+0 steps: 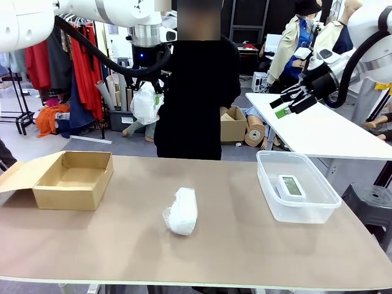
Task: Separate and place wrapped and unwrapped clocks.
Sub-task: If the picked Digital clock is wrapped, place it in the Package Box ; if not, place it in the Organizing box.
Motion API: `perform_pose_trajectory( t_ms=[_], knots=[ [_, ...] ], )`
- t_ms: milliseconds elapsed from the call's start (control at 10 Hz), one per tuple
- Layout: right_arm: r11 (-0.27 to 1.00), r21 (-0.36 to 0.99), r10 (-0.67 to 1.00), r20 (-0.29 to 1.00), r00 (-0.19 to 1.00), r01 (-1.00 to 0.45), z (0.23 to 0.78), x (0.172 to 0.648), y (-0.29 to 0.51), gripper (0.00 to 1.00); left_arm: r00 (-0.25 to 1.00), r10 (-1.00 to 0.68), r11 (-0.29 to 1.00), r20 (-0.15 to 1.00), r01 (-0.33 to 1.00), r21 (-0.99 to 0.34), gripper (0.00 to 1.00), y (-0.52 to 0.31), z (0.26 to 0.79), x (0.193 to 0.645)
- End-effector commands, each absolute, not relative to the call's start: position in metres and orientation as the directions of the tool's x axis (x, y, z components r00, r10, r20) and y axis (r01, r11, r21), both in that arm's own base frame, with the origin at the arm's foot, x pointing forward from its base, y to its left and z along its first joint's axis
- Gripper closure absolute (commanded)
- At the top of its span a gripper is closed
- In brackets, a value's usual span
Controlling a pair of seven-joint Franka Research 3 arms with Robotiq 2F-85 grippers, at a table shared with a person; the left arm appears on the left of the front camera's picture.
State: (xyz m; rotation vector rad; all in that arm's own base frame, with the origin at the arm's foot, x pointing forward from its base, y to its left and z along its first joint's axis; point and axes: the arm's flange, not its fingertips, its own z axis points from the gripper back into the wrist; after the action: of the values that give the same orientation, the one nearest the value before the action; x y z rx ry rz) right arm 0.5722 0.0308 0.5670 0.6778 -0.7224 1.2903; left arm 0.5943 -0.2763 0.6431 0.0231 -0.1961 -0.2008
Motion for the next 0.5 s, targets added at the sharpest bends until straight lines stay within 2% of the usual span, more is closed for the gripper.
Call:
perform_pose_trajectory(
  t_ms=[0,400],
  knots=[
    [0.153,0.042,0.596,0.793,0.126,-0.987,0.5679,0.5717,0.0307,0.00,0.959,-0.199,0.980,0.203,0.196,0.036,1.00,-0.2758,0.6488,0.5931],
    [0.153,0.042,0.596,0.793,0.126,-0.987,0.5679,0.5717,0.0307,0.00,0.961,-0.200,0.980,0.191,0.196,0.042,1.00,-0.2763,0.6431,0.5943]
  ],
)
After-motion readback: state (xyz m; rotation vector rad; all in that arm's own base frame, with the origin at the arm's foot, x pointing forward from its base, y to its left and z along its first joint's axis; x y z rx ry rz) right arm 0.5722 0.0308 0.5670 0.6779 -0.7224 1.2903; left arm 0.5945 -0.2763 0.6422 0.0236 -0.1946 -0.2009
